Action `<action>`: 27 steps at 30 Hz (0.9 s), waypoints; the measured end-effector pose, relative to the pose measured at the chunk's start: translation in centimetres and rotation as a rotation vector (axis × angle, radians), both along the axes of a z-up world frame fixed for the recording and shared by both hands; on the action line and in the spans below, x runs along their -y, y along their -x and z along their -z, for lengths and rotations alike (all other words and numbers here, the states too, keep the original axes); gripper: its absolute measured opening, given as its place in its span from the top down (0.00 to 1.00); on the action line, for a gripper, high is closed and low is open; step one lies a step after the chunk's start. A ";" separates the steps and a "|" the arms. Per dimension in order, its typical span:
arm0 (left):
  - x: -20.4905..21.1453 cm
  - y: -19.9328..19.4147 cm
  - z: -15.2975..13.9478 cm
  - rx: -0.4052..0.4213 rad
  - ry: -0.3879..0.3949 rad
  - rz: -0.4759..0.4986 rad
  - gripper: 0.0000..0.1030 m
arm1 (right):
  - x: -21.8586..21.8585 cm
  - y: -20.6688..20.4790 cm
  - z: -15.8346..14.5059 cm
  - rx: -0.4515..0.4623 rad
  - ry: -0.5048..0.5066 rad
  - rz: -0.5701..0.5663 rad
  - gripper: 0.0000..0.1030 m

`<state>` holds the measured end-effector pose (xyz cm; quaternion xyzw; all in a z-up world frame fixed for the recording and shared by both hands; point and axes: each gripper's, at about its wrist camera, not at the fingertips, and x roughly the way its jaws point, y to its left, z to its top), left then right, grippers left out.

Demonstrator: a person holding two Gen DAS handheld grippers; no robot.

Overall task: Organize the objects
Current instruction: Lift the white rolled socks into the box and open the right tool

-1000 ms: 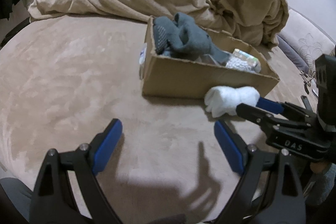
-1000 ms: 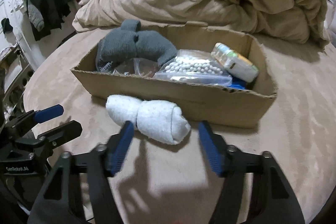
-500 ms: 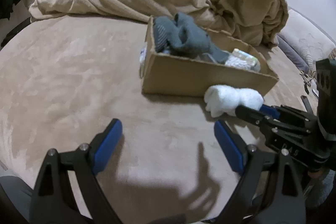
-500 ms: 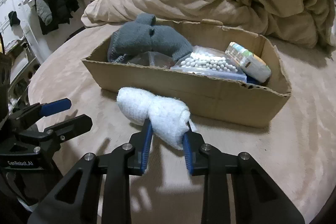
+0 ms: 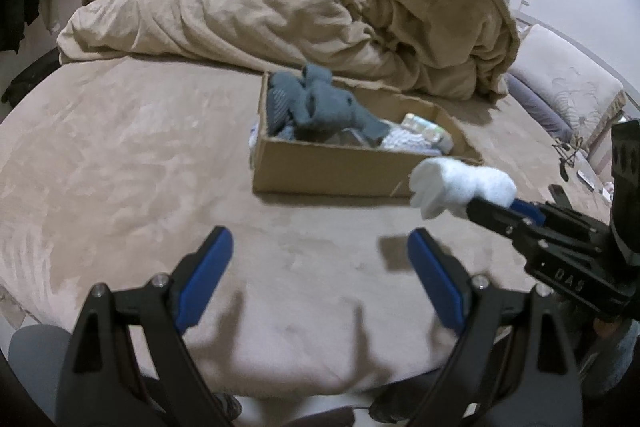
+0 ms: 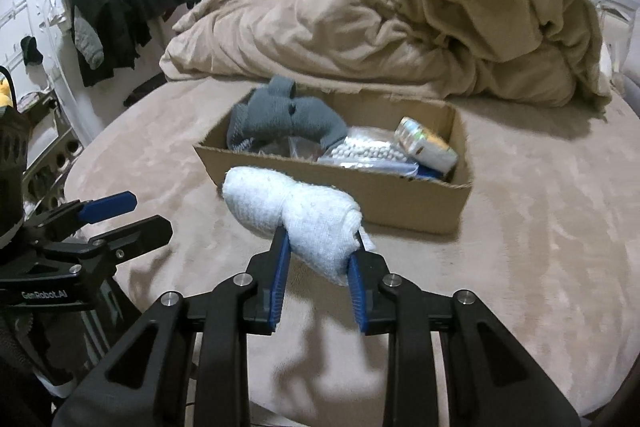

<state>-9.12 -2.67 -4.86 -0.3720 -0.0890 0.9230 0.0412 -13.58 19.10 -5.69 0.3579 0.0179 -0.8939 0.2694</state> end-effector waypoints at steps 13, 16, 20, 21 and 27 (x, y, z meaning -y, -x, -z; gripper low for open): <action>-1.6 -1.4 -5.6 -0.078 0.000 0.039 0.12 | -2.5 -1.2 -5.9 -0.121 0.027 0.033 0.72; -1.6 -0.7 -6.7 -0.098 0.012 0.043 0.12 | -2.9 -0.8 -7.4 -0.144 0.042 0.034 0.72; -1.5 0.2 -8.0 -0.125 0.018 0.044 0.12 | -3.3 -0.1 -9.1 -0.185 0.045 0.045 0.72; -1.4 0.5 -8.3 -0.134 0.023 0.044 0.12 | -3.4 0.1 -9.4 -0.192 0.047 0.047 0.72; -0.9 2.6 -8.8 -0.148 0.023 0.034 0.12 | -3.5 1.8 -9.9 -0.202 0.048 0.047 0.72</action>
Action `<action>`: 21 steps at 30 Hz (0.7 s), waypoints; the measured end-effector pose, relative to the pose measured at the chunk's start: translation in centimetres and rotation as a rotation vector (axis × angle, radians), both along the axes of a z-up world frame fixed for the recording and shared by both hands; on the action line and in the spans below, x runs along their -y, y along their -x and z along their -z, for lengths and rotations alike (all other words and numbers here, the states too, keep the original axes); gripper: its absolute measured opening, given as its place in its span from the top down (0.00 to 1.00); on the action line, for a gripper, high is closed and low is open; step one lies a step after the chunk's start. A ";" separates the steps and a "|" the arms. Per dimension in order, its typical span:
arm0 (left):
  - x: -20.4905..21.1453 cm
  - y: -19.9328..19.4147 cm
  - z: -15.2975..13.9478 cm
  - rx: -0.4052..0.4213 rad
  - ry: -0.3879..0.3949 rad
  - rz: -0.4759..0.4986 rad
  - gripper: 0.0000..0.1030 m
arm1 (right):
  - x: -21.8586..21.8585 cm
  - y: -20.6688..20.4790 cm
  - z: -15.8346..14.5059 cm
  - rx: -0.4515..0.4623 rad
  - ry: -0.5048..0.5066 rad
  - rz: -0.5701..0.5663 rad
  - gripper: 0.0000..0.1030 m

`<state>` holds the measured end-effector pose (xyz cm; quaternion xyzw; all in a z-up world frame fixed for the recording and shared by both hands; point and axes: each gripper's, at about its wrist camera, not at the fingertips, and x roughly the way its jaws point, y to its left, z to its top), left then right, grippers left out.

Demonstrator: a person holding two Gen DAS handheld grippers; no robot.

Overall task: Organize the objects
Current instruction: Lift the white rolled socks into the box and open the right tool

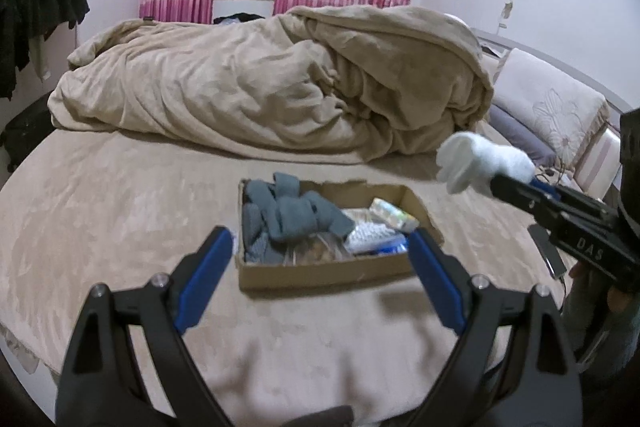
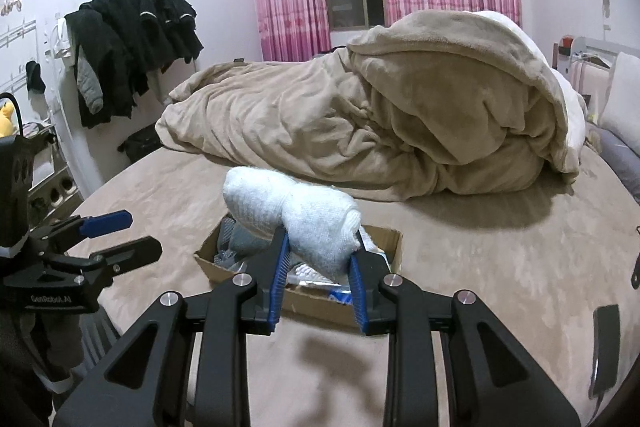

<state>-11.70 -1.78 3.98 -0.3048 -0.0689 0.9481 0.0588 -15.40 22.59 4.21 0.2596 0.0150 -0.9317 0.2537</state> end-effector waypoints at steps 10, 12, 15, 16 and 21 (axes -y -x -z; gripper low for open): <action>0.1 4.3 2.1 0.033 0.006 -0.015 0.12 | 0.6 3.9 3.2 0.103 -0.012 -0.014 0.71; 0.0 5.1 3.1 0.053 0.008 -0.019 0.12 | 0.8 4.7 4.2 0.133 -0.016 -0.018 0.71; -0.1 5.9 4.3 0.074 0.010 -0.021 0.12 | 0.9 5.8 5.9 0.174 -0.018 -0.020 0.71; -0.1 6.2 4.6 0.079 0.011 -0.022 0.12 | 0.9 6.1 6.3 0.186 -0.021 -0.019 0.71; -0.3 7.1 6.1 0.101 0.020 -0.036 0.12 | 1.0 7.2 8.6 0.235 -0.032 -0.018 0.71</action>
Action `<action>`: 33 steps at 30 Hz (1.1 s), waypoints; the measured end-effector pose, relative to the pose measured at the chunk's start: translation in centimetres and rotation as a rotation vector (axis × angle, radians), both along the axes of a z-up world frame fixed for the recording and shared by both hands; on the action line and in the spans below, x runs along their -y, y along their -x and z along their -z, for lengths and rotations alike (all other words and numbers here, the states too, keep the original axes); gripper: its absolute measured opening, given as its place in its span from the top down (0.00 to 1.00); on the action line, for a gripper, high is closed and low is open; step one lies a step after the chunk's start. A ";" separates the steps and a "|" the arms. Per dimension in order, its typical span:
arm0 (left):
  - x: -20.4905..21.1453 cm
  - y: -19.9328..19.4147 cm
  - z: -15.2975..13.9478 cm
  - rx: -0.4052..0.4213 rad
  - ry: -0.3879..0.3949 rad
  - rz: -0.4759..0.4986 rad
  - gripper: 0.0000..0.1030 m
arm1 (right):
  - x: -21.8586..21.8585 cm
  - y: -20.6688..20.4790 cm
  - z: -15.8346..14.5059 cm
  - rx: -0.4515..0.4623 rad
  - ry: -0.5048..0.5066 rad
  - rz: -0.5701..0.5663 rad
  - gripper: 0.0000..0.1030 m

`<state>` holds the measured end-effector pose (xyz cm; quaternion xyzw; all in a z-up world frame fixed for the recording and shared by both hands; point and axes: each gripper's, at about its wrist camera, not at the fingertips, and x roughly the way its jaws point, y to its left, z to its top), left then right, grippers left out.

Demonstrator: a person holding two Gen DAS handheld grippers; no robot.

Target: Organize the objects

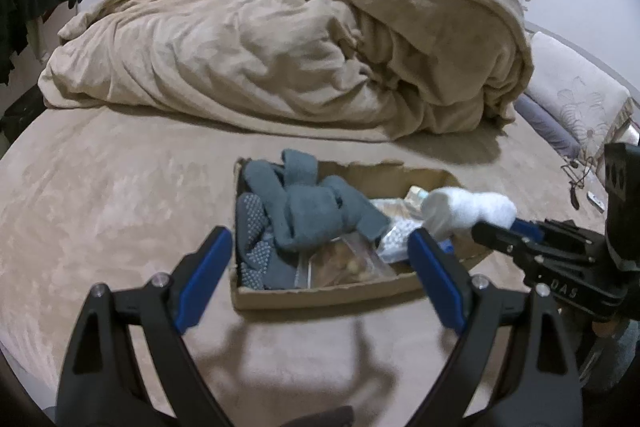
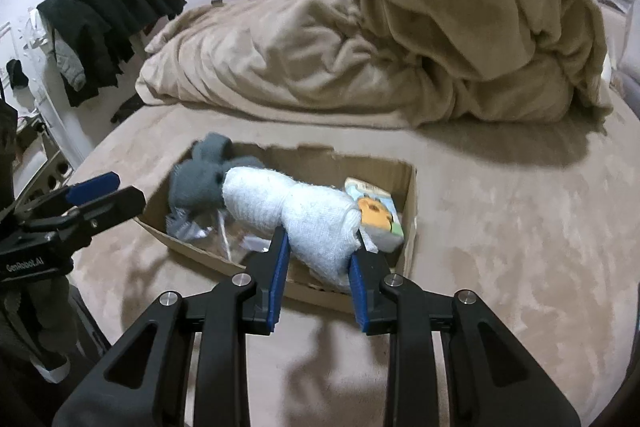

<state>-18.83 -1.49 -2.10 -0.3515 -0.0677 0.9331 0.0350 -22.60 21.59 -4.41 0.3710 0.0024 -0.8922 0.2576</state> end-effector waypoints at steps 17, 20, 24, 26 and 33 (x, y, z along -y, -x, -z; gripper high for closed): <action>0.0 -0.1 2.8 0.055 0.000 -0.005 0.12 | -0.9 2.0 2.7 0.102 0.004 0.021 0.59; -0.1 -0.4 2.5 0.050 0.003 -0.005 0.12 | -0.9 1.7 2.4 0.095 -0.003 0.031 0.55; -0.2 -1.3 1.9 0.037 0.005 -0.001 0.12 | -1.5 1.4 1.9 0.093 0.015 0.052 0.54; -0.2 -1.7 1.6 0.033 0.002 0.000 0.12 | -1.9 1.1 1.7 0.089 0.026 0.064 0.54; -0.3 -3.8 -0.1 0.004 -0.007 -0.002 0.12 | -2.6 -0.8 0.3 0.059 0.038 0.085 0.54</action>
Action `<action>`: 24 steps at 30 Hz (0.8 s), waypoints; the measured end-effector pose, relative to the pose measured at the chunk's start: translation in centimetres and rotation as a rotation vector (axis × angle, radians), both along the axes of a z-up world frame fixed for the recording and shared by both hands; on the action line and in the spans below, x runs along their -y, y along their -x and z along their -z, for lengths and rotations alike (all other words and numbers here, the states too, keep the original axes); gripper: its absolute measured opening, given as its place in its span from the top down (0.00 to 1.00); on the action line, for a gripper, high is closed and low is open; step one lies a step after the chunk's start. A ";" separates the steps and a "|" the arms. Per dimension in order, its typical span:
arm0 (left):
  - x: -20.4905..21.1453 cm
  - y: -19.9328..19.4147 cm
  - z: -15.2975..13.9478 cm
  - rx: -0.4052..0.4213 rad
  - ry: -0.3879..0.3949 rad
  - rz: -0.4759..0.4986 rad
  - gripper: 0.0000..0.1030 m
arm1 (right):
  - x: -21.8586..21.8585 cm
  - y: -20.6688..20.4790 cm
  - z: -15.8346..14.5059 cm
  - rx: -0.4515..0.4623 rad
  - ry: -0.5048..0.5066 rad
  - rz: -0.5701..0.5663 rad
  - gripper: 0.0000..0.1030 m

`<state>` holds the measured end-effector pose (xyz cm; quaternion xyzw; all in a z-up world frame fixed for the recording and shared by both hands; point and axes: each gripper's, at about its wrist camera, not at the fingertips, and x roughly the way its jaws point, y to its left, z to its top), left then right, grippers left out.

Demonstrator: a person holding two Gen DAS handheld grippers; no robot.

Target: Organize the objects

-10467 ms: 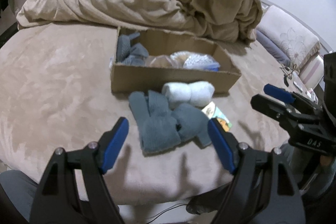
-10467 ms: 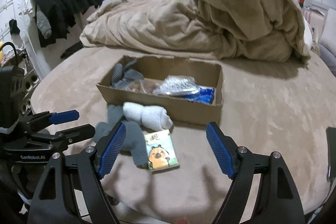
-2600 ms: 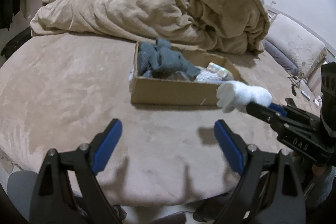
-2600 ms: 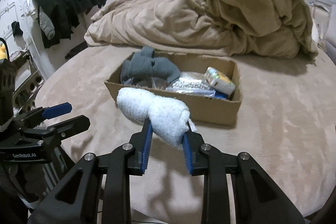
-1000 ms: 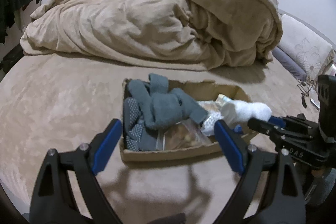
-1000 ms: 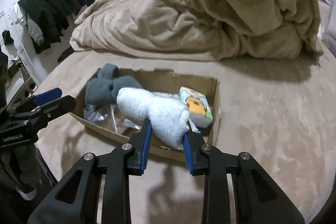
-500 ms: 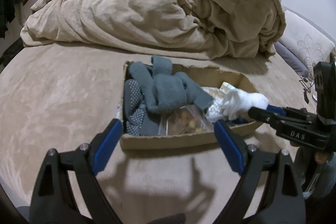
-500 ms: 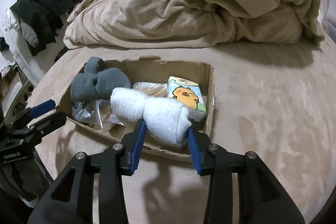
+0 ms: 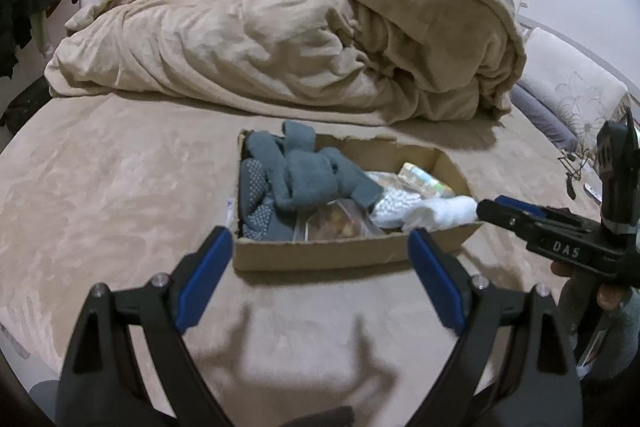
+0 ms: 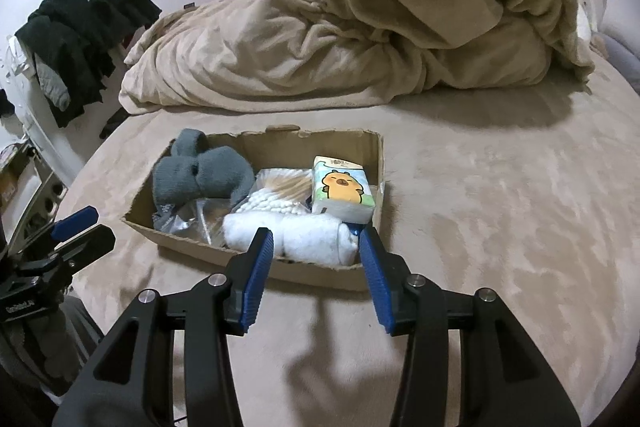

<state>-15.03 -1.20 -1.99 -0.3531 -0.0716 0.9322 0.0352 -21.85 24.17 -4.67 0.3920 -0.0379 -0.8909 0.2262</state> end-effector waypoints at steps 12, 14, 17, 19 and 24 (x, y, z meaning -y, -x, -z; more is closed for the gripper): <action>-0.3 -5.1 -3.4 -0.052 -0.019 -0.002 0.12 | 0.8 -5.6 -4.2 -0.117 -0.057 0.027 0.44; -0.4 -6.2 -3.8 -0.062 -0.018 -0.002 0.12 | 1.0 -6.8 -4.6 -0.127 -0.067 0.034 0.44; -0.4 -8.0 -4.0 -0.076 -0.010 -0.015 0.12 | 1.1 -8.4 -5.0 -0.140 -0.075 0.043 0.42; -0.4 -9.0 -3.8 -0.076 -0.006 -0.018 0.12 | 1.3 -9.4 -5.1 -0.147 -0.081 0.042 0.41; 0.0 -10.4 -2.5 -0.051 -0.002 -0.046 0.12 | 1.7 -11.7 -4.9 -0.164 -0.088 0.044 0.41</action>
